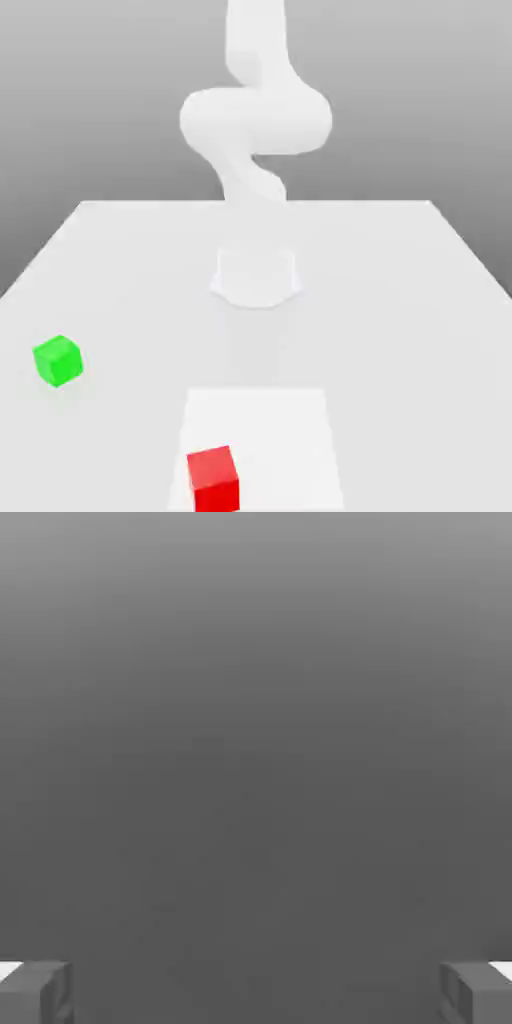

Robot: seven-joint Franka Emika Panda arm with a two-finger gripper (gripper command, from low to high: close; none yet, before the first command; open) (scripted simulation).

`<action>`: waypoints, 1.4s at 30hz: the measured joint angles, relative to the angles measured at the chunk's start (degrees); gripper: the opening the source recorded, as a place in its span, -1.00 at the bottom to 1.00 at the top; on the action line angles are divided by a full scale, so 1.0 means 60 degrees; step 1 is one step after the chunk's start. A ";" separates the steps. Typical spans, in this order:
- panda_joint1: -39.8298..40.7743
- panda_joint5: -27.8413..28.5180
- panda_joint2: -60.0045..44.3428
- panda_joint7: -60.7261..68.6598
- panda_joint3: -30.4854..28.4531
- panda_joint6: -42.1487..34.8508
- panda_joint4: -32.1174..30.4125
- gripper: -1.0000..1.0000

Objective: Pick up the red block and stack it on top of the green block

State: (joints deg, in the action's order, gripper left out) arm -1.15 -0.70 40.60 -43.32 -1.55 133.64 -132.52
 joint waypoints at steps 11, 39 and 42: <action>-0.0631 -0.0646 -0.3875 0.1949 -0.0947 0.1373 -0.0548 0.00; -0.0194 -0.1093 -1.0321 0.4262 -0.0900 0.4383 -0.1068 -1.00; -0.0309 -0.0749 -0.9375 0.4008 -0.1086 0.3602 -0.1224 -1.00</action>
State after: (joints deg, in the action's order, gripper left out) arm -3.00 -5.20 -15.64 -19.28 -8.06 155.25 -139.87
